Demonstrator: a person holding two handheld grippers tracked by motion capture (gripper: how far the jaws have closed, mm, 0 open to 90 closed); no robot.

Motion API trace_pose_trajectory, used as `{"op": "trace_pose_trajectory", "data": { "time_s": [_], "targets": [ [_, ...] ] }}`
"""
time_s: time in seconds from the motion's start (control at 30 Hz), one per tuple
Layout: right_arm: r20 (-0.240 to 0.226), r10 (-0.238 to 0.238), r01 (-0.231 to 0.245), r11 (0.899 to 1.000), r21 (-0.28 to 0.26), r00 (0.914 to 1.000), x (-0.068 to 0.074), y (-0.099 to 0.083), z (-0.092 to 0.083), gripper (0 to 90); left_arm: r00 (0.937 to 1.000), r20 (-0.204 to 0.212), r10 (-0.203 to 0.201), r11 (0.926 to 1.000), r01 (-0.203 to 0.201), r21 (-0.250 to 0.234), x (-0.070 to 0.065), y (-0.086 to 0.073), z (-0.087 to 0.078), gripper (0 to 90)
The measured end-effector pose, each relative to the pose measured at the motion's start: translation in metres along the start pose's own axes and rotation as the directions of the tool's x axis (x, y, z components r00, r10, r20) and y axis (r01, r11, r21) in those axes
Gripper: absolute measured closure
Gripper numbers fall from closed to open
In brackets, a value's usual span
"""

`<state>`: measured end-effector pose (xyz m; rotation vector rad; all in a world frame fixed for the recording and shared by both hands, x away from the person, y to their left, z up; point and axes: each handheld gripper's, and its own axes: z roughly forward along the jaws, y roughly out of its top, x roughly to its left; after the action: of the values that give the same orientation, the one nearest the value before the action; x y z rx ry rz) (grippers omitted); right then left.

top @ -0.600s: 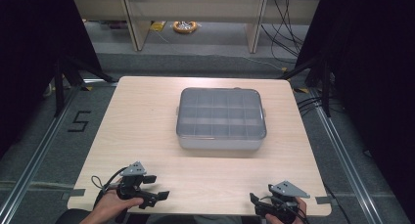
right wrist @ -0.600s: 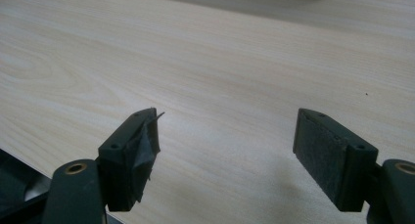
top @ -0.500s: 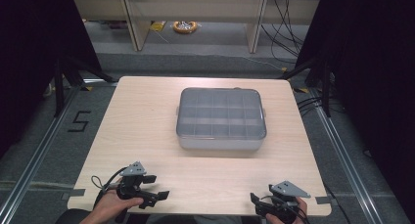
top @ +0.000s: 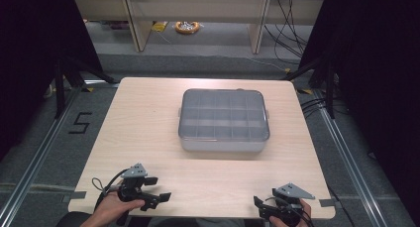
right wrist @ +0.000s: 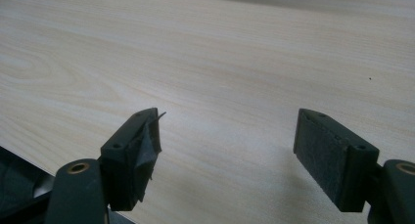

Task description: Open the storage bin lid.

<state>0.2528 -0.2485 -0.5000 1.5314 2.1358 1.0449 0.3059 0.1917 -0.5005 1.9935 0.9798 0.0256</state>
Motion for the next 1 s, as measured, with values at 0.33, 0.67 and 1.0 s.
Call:
{"op": "trace_pose_trajectory", "data": {
  "time_s": [0.33,0.67,1.0],
  "targets": [
    [0.005,0.031,-0.031,0.999,-0.021,0.9995,-0.004,0.001,-0.002,26.6,1.0000,-0.004,-0.009,1.0000,0.009,0.001,0.002,0.000,-0.001,16.1],
    [0.012,0.066,-0.066,0.997,-0.050,0.9977,-0.008,0.002,-0.003,25.9,0.9996,0.000,-0.028,0.9996,0.028,-0.008,0.004,0.001,-0.001,16.1],
    [-0.031,0.070,-0.073,0.991,-0.111,0.9971,-0.011,0.003,-0.002,23.1,0.9993,0.006,-0.037,0.9993,0.037,-0.009,0.006,0.003,-0.001,16.2]
  ]
}}
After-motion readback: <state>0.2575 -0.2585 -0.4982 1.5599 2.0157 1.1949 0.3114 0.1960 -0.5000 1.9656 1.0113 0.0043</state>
